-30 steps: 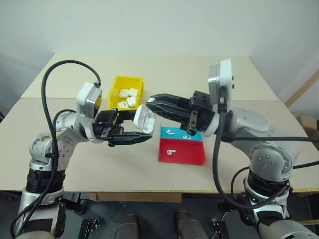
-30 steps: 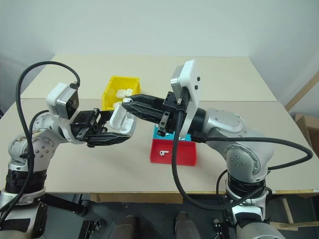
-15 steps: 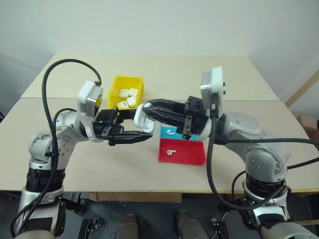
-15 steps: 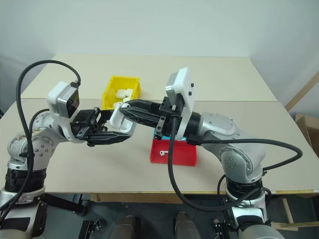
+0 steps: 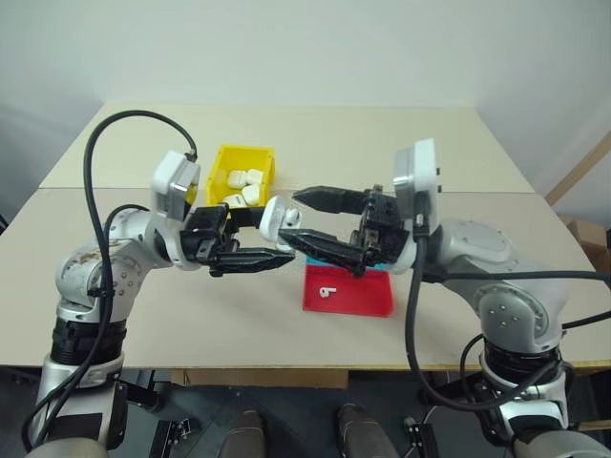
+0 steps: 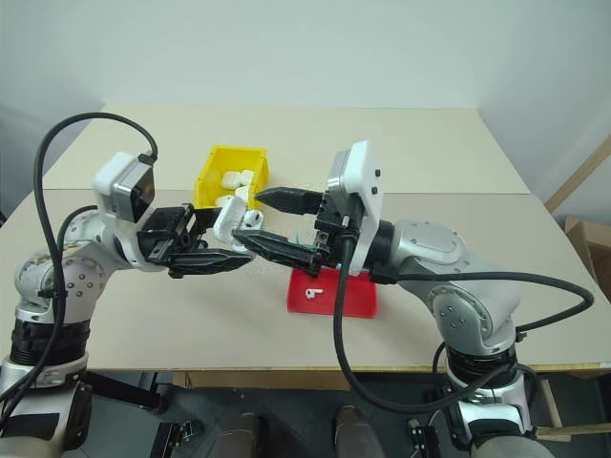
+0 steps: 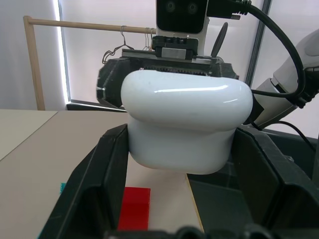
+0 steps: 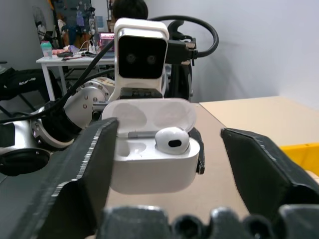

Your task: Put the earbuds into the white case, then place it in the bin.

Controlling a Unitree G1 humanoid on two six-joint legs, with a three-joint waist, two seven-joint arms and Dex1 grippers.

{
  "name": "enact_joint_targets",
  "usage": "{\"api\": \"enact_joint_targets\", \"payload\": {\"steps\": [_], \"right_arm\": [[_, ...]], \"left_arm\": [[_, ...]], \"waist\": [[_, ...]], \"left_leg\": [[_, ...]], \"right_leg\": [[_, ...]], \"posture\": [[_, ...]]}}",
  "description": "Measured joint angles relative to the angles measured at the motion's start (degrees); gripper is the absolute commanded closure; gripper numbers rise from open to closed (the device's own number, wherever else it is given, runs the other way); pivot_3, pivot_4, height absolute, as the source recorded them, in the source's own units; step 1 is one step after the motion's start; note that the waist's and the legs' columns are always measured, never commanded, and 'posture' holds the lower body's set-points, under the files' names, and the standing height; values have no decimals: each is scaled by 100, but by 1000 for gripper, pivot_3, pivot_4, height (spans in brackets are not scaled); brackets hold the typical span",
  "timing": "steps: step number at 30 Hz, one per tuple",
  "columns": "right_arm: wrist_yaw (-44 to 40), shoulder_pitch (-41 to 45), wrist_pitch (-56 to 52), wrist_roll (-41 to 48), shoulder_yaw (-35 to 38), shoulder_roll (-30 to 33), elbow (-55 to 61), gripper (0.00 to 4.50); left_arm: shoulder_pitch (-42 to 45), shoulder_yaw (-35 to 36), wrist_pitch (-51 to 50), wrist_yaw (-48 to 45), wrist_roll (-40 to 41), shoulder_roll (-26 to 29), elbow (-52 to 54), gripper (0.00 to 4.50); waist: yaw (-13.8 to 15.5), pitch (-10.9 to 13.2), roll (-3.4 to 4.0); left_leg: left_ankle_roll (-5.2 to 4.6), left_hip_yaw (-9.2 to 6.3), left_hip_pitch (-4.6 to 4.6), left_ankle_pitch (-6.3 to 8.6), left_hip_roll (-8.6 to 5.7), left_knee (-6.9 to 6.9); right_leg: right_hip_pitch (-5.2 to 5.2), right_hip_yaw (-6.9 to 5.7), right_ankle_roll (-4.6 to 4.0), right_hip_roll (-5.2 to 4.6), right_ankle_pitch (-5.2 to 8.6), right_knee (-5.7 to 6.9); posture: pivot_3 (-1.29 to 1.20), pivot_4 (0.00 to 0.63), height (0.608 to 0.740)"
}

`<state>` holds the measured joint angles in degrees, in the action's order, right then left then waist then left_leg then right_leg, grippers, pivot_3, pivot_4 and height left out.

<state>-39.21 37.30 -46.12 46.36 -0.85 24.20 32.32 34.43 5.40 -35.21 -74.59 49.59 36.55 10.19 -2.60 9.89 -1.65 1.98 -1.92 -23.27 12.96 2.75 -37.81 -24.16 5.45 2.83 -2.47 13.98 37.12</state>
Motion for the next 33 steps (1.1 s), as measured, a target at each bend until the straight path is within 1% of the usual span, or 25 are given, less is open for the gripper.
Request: {"api": "enact_joint_targets", "payload": {"steps": [3,5,8,10,13,15,17,21,26,29,33], "right_arm": [[-27,4,-1,100,32,45,-95,12],[-108,72,-5,223,167,211,-239,12],[-388,425,-39,190,360,841,-747,12],[-731,740,-43,-49,268,1310,-1212,12],[-1421,1271,119,-790,-388,1804,-2151,606],[-1788,1535,340,-1283,-860,1879,-2681,1289],[-2175,1926,629,-1885,-1464,1804,-3350,1976],[-2668,2597,1178,-2955,-2398,1414,-4365,1976],[-3192,3076,2200,-4290,-3490,743,-5686,1976],[-3335,3373,2818,-4866,-3787,333,-6661,1976],[-3374,3788,3332,-5316,-3816,-155,-7753,1976]], "left_arm": [[0,7,2,29,0,-10,3,1673],[0,7,2,39,0,-10,4,1673],[-6,28,2,33,1,-2,6,1673],[-19,40,2,30,2,10,15,1673],[-58,53,2,40,2,20,36,1673],[-87,59,2,77,3,20,51,1673],[-152,100,2,119,3,27,88,1673],[-266,190,4,179,7,48,193,1673],[-387,278,6,240,9,96,280,1673],[-404,331,15,256,9,124,280,1673],[-477,474,18,300,27,184,303,1673]], "waist": [[0,0,0],[2,0,0],[5,1,-1],[5,1,0],[-23,1,0],[-36,1,0],[-66,3,3],[-95,5,4],[-113,6,6],[-111,8,7],[-137,9,10]], "left_leg": [[0,0,0,0,0,0],[0,0,-1,0,0,0],[0,1,0,0,-1,-1],[0,1,2,0,-1,2],[-1,7,5,0,0,4],[-1,8,4,1,0,6],[-1,9,1,0,0,5],[-1,8,-2,1,0,6],[0,6,-1,0,0,4],[0,6,-1,0,0,4],[0,4,-1,0,1,7]], "right_leg": [[0,0,0,0,0,0],[1,0,0,-1,0,-1],[1,0,0,-1,0,-2],[1,0,-1,0,1,-4],[-1,5,-1,0,1,-5],[-4,6,-2,1,2,-4],[-7,7,-2,1,1,-3],[-9,5,-2,0,1,-3],[-8,3,-3,-1,0,0],[-9,2,-3,-1,0,0],[-12,2,-4,-1,0,2]], "posture": [[0,150,740],[0,150,740],[0,150,740],[0,150,740],[0,150,740],[0,150,740],[0,150,740],[0,150,740],[0,150,740],[0,150,740],[0,150,740]]}}
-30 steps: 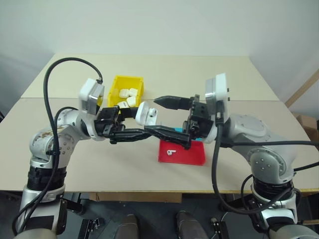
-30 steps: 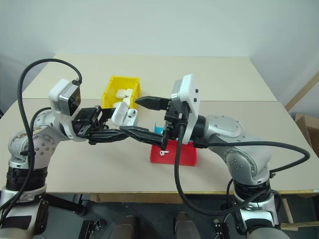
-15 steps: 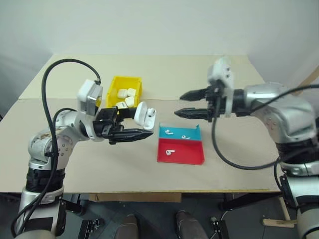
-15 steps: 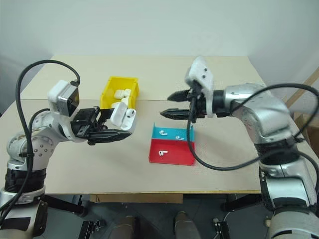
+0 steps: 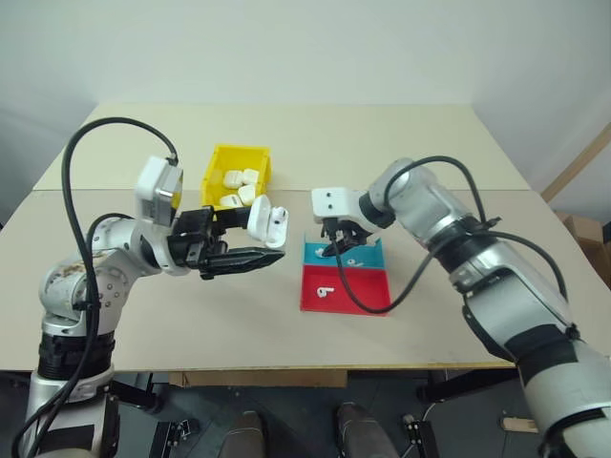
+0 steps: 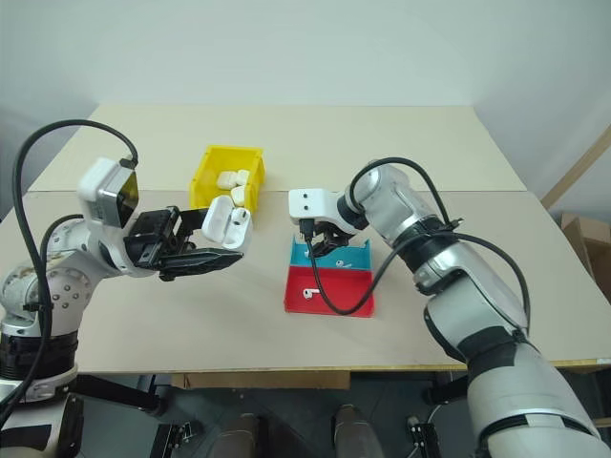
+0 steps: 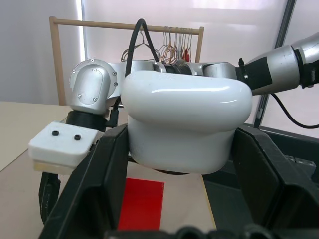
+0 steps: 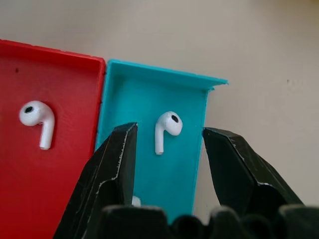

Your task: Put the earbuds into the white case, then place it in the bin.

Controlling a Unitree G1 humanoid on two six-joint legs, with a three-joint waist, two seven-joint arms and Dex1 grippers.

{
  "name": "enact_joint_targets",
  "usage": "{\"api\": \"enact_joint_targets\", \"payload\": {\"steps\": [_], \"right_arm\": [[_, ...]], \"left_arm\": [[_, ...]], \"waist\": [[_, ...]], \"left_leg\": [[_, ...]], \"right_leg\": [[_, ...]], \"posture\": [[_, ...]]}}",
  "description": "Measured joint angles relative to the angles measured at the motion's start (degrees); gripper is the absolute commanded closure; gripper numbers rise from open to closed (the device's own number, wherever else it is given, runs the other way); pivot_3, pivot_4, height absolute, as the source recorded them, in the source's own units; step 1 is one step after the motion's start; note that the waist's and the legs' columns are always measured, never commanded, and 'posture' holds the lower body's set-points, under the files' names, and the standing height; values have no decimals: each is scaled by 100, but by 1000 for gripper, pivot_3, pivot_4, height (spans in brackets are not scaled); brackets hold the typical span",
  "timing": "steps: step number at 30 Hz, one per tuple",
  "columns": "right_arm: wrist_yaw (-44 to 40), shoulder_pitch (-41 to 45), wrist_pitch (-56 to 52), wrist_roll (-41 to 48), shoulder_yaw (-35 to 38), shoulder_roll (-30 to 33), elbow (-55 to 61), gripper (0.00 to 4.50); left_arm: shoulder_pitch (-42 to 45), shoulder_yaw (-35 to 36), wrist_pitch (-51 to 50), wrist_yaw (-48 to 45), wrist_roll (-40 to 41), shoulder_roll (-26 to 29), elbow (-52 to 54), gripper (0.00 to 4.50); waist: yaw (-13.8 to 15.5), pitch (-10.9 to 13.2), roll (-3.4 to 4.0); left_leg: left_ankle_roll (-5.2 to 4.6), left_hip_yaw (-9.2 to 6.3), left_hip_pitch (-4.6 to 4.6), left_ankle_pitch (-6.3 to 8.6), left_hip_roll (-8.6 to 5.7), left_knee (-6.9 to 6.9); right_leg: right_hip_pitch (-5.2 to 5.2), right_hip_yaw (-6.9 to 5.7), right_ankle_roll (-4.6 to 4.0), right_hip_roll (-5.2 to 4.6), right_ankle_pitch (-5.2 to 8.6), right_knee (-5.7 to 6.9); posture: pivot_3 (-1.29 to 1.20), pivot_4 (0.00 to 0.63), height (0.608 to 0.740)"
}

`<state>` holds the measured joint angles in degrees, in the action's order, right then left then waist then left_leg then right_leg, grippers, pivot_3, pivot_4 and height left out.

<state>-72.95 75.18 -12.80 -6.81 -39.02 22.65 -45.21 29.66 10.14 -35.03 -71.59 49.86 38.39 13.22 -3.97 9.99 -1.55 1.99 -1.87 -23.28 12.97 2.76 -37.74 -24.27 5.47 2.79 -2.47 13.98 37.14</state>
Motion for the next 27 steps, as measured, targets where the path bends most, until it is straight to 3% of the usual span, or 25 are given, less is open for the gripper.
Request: {"api": "enact_joint_targets", "payload": {"steps": [9,23,27], "right_arm": [[-109,291,548,-614,59,-681,-1324,1976],[129,306,718,-1141,471,-1079,-1983,1976],[164,311,737,-1274,546,-1106,-2039,2899]], "left_arm": [[-190,93,-12,224,158,29,242,1673],[-316,142,-12,377,196,117,395,1673],[-368,148,-12,433,199,150,442,1673]], "waist": [[-2,1,2],[-12,1,3],[-13,1,3]], "left_leg": [[1,-3,3,0,0,-1],[2,-3,8,0,0,0],[2,-3,8,0,0,0]], "right_leg": [[3,-1,-1,0,-1,6],[5,-1,-1,0,-1,7],[5,-1,-2,0,-1,7]], "posture": [[0,150,740],[0,150,740],[0,150,740]]}}
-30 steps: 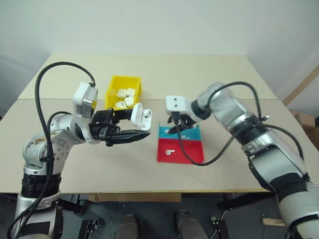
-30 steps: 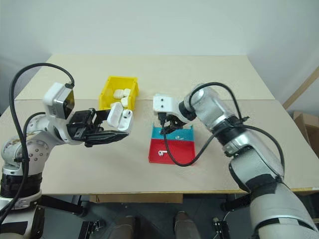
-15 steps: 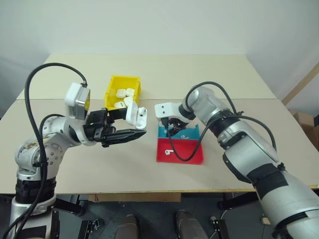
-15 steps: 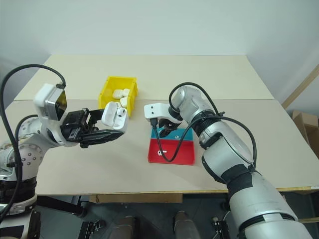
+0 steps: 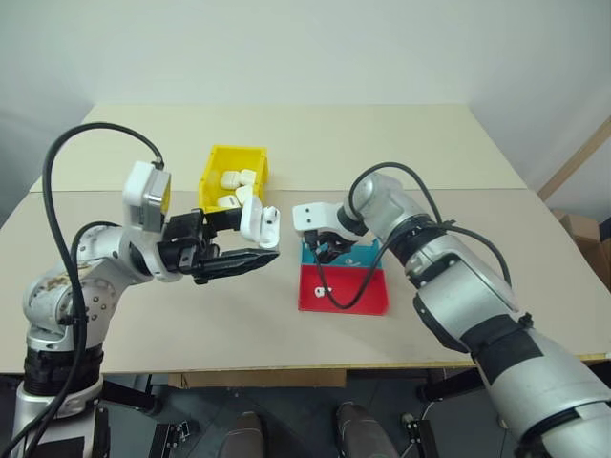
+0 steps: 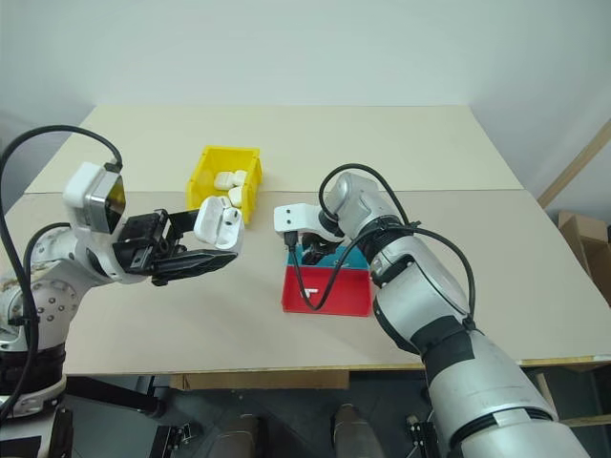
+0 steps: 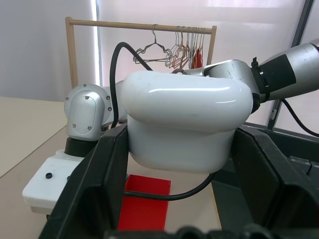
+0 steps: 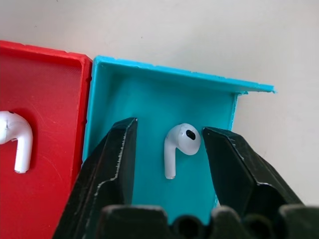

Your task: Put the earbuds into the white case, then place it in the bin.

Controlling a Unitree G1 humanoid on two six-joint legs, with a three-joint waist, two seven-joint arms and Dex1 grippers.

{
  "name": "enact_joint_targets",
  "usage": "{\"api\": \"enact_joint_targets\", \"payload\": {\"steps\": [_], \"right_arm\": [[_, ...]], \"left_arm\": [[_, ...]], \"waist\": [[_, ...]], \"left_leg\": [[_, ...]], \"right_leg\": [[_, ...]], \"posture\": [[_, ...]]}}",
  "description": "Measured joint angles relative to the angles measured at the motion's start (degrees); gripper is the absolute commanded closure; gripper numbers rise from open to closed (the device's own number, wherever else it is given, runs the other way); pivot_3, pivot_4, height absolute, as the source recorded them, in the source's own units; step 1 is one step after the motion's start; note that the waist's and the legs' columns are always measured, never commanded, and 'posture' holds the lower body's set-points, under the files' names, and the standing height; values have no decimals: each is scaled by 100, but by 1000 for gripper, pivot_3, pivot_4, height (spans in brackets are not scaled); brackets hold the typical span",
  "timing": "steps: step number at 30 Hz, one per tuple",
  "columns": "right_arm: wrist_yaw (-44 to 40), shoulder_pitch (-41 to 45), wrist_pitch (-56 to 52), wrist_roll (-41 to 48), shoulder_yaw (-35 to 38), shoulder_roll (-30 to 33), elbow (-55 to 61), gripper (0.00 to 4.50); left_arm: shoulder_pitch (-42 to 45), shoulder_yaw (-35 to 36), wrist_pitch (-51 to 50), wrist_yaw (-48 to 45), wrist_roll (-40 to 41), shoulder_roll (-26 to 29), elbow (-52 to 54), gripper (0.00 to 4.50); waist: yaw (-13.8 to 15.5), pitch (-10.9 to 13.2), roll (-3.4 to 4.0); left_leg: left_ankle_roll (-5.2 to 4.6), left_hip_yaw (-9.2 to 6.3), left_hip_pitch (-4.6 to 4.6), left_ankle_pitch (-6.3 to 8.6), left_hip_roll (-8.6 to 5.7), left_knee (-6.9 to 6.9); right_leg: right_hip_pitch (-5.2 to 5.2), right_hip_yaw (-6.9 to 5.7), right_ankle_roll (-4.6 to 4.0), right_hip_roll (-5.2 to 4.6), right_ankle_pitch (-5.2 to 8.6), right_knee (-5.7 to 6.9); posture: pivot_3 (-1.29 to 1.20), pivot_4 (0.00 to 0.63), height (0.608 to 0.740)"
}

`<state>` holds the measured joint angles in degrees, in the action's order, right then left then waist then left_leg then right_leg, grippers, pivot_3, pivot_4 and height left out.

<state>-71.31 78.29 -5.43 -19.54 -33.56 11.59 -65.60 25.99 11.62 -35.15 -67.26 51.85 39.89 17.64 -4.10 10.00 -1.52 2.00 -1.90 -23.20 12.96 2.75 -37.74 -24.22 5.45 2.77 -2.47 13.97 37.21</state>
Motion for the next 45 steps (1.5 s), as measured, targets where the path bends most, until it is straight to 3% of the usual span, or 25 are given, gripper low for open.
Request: {"api": "enact_joint_targets", "payload": {"steps": [3,10,16,22,27,33,37,45], "right_arm": [[33,6,11,-81,40,-8,-16,3892],[25,4,-28,-155,182,-16,-22,3890],[-31,-19,-990,533,1202,260,290,3890],[218,-1491,-3409,2152,3250,1145,3625,3890],[1312,-2666,-5558,3894,5069,619,6559,3890],[2340,-2775,-7138,5909,6421,-164,8617,3890],[2948,-2965,-7201,6575,6313,-579,9340,3890],[3525,-3674,-5960,6584,4896,-681,9899,3890]], "left_arm": [[-16,51,0,41,22,26,78,1673],[-47,70,-4,67,28,42,128,1673],[53,54,-8,17,29,41,40,1673],[361,-98,-18,-144,25,-9,-339,1673],[701,-297,-17,-286,-3,-168,-671,1673],[1023,-491,-11,-465,-111,-240,-1069,1673],[1189,-653,-11,-515,-229,-360,-1220,1673],[1443,-783,-12,-554,-277,-517,-1409,1673]], "waist": [[0,0,0],[-3,0,0],[17,2,2],[142,1,1],[103,11,19],[76,12,21],[56,12,21],[22,12,21]], "left_leg": [[0,0,5,0,0,0],[0,0,4,0,0,0],[0,-1,-6,0,-1,0],[0,-10,-8,0,-2,-1],[-1,-7,-6,0,-2,-1],[-1,-7,-3,0,-2,-1],[-1,-8,-5,0,-2,0],[-1,-8,-7,0,-2,0]], "right_leg": [[5,0,0,0,0,1],[5,0,0,0,0,1],[0,-1,0,-2,0,-3],[5,-10,1,-3,1,-7],[0,-4,1,0,0,3],[5,-4,1,-1,0,0],[4,-6,2,0,1,-1],[3,-5,3,-1,2,-3]], "posture": [[0,150,740],[0,150,740],[0,150,740],[0,150,740],[0,150,740],[0,150,740],[0,150,740],[0,150,740]]}}
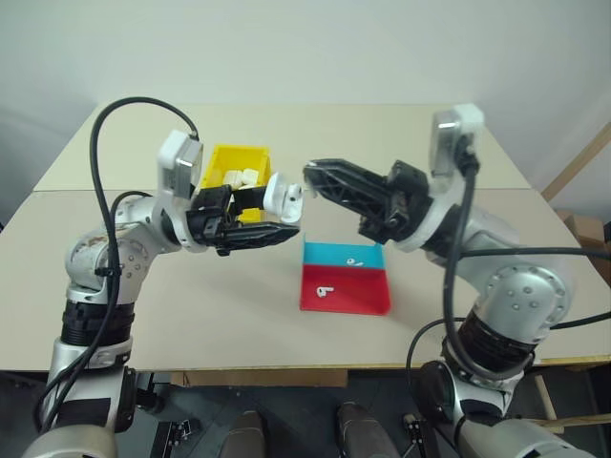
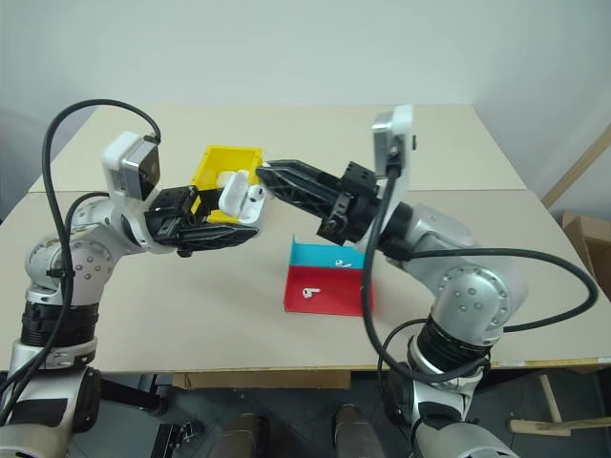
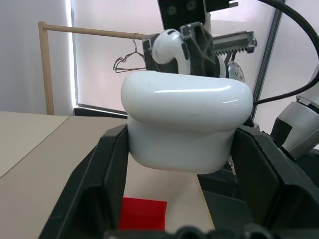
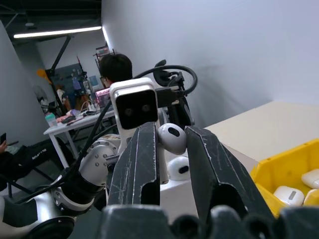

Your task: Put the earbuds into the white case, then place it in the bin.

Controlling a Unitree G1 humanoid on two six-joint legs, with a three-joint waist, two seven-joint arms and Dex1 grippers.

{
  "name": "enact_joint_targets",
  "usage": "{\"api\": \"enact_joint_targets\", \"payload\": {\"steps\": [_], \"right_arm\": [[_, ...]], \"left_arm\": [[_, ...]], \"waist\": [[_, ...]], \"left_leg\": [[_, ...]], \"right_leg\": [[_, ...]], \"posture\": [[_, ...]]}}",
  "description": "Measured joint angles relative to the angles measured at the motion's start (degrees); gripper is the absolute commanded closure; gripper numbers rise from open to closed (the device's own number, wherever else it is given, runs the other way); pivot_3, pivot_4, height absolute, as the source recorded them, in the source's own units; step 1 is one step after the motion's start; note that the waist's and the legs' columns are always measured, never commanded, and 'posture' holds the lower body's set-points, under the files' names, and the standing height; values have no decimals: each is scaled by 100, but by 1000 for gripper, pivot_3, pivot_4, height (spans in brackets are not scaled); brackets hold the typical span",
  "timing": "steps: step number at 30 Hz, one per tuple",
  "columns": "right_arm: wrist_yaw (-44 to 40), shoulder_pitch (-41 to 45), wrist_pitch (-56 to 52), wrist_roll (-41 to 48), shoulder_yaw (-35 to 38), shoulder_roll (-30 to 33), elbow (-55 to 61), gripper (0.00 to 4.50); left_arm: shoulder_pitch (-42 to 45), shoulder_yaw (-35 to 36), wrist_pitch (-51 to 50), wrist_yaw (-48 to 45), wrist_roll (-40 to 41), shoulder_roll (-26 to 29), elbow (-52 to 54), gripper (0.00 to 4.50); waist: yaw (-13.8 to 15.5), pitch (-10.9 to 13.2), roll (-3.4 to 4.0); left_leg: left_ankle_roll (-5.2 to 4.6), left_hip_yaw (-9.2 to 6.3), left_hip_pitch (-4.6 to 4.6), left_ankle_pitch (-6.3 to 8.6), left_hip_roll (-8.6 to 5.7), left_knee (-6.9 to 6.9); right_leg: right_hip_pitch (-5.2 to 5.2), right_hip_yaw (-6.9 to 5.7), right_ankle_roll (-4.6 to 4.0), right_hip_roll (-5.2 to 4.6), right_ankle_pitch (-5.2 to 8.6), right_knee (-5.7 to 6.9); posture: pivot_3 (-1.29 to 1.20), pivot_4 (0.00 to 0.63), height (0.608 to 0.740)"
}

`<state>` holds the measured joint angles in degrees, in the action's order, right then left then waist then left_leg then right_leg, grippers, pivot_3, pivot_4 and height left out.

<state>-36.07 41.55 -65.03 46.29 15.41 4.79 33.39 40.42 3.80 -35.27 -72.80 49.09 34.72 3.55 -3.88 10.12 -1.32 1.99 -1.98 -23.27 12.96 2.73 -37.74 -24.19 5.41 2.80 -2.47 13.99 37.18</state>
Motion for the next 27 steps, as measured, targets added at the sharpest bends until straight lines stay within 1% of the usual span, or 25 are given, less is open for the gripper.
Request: {"api": "enact_joint_targets", "payload": {"steps": [9,16,27], "right_arm": [[105,-452,951,1,-763,275,31,3890],[136,-671,1643,-121,-1209,562,43,3890],[244,-823,2172,-215,-1480,815,-20,3890]], "left_arm": [[30,-17,-4,-103,-68,3,-117,1673],[54,-54,-23,-183,-168,5,-192,1673],[75,-49,-23,-210,-184,-5,-205,1673]], "waist": [[0,0,0],[2,0,0],[8,0,-1]], "left_leg": [[0,0,-1,0,0,0],[0,0,-1,0,0,0],[0,-1,-1,0,0,0]], "right_leg": [[0,0,0,0,0,-1],[0,0,1,0,1,-3],[0,0,1,0,1,-2]], "posture": [[0,150,740],[0,150,740],[0,150,740]]}}
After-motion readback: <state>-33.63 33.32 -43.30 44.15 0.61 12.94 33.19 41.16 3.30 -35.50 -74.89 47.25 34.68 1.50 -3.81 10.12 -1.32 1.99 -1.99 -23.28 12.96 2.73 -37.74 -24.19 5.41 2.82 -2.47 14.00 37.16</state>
